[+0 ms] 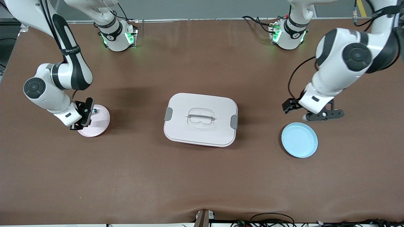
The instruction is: Transfer orange switch to right arm and place
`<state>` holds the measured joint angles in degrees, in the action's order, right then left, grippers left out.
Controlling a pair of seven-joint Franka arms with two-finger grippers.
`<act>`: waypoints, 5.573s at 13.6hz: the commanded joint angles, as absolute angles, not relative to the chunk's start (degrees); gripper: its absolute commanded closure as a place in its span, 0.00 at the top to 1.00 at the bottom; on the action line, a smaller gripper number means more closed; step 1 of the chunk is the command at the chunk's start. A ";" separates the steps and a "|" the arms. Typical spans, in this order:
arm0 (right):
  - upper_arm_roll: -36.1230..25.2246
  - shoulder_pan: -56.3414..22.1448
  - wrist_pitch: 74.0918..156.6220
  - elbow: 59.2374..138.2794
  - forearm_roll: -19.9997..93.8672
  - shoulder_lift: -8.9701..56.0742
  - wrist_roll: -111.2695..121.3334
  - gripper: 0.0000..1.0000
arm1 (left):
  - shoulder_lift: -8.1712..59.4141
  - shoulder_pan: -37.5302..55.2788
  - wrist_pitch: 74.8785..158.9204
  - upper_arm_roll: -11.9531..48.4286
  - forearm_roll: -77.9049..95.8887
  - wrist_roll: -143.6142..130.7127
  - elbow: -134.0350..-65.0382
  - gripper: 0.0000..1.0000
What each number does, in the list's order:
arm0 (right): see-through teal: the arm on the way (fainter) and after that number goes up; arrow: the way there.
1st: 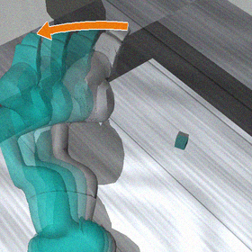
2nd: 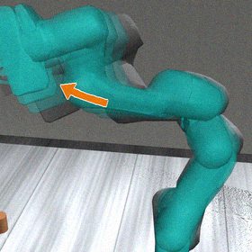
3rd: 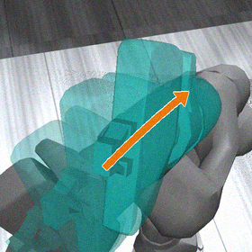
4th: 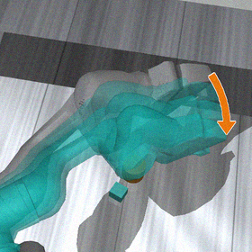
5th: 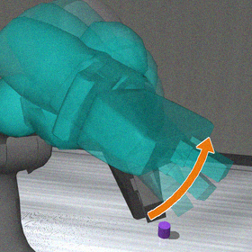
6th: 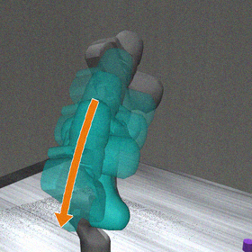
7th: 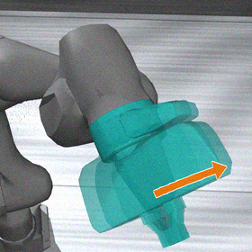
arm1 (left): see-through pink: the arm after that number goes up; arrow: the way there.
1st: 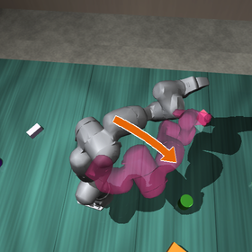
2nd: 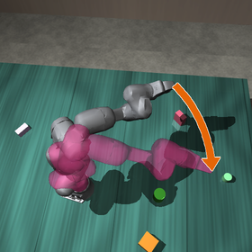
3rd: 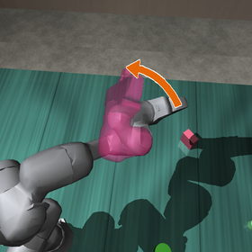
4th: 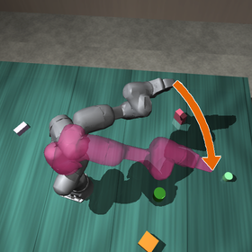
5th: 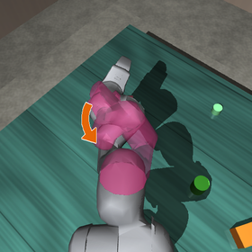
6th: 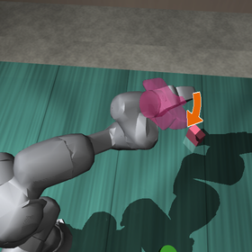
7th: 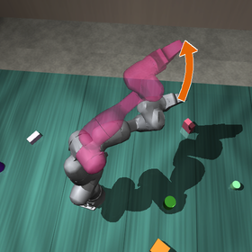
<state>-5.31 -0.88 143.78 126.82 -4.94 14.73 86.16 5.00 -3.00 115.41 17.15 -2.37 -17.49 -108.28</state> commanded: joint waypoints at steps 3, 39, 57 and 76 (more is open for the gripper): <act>-4.31 1.14 147.56 128.32 -6.33 18.01 86.92 0.00 | -0.70 -10.35 114.35 17.67 2.18 -11.96 -108.81 1.00; -4.22 3.96 125.79 117.70 8.53 18.81 74.80 1.00 | 0.26 5.45 105.12 -2.29 1.05 -10.02 -96.15 1.00; -3.95 -3.08 98.55 101.98 -2.28 6.68 16.90 1.00 | -0.53 5.10 96.59 -2.11 0.09 -5.98 -92.81 1.00; -3.96 -2.46 85.07 85.43 -3.08 9.14 6.59 1.00 | -0.53 4.92 96.42 -1.93 0.09 -2.29 -92.72 1.00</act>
